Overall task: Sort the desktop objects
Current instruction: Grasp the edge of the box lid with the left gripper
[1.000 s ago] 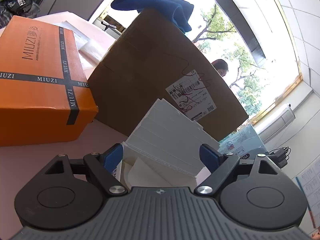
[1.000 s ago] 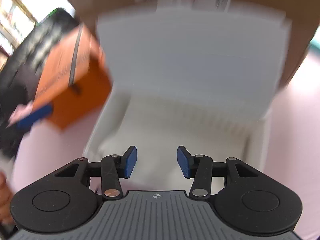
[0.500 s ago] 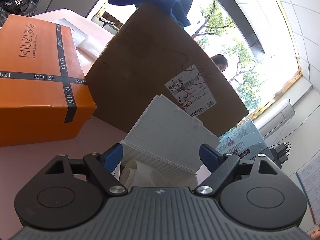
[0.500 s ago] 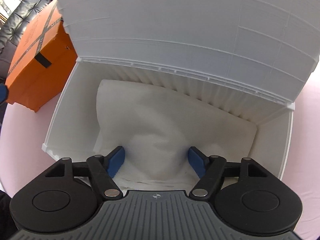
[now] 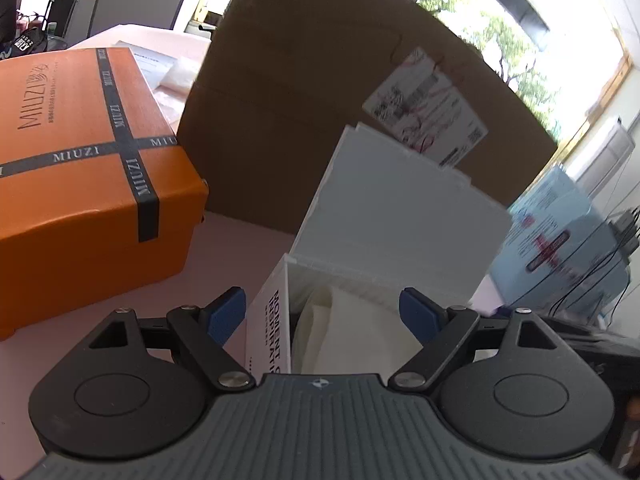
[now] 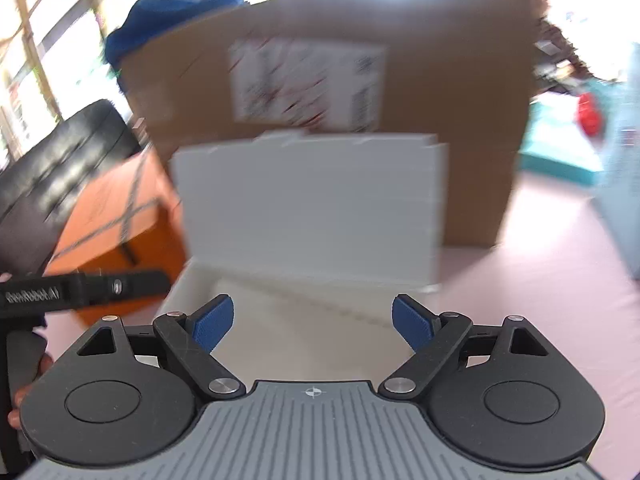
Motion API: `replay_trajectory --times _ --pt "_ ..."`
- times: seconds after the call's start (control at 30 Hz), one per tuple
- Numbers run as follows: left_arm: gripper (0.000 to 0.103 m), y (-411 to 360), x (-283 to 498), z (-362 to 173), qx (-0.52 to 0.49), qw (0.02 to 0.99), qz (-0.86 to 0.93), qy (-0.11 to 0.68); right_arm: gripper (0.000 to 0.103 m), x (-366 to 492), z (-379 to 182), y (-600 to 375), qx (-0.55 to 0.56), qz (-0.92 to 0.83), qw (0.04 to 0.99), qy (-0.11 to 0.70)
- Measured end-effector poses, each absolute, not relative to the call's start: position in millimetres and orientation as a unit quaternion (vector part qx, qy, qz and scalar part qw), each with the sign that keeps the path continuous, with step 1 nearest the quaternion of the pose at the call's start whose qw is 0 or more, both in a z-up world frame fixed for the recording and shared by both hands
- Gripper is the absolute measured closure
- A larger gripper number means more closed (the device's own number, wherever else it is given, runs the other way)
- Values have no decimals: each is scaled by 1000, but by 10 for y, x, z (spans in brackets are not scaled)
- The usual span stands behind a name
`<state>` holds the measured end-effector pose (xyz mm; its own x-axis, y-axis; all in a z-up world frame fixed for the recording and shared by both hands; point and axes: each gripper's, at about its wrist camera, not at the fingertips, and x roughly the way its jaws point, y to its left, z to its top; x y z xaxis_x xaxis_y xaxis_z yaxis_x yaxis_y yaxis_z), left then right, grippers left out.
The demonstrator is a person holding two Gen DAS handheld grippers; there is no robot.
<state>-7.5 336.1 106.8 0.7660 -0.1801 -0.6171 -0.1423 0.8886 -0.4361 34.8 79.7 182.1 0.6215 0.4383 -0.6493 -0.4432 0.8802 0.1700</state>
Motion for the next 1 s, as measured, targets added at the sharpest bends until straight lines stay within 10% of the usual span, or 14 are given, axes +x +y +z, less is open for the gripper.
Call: replay_trajectory --times 0.07,0.33,1.0 --pt "35 3303 -17 1005 -209 910 -1 358 65 356 1761 675 -34 211 907 363" --pt "68 3209 173 753 -177 891 3 418 94 405 1398 670 -77 171 913 363" --pt "73 2344 -130 717 -110 859 -176 469 93 -437 1234 -785 20 107 929 353"
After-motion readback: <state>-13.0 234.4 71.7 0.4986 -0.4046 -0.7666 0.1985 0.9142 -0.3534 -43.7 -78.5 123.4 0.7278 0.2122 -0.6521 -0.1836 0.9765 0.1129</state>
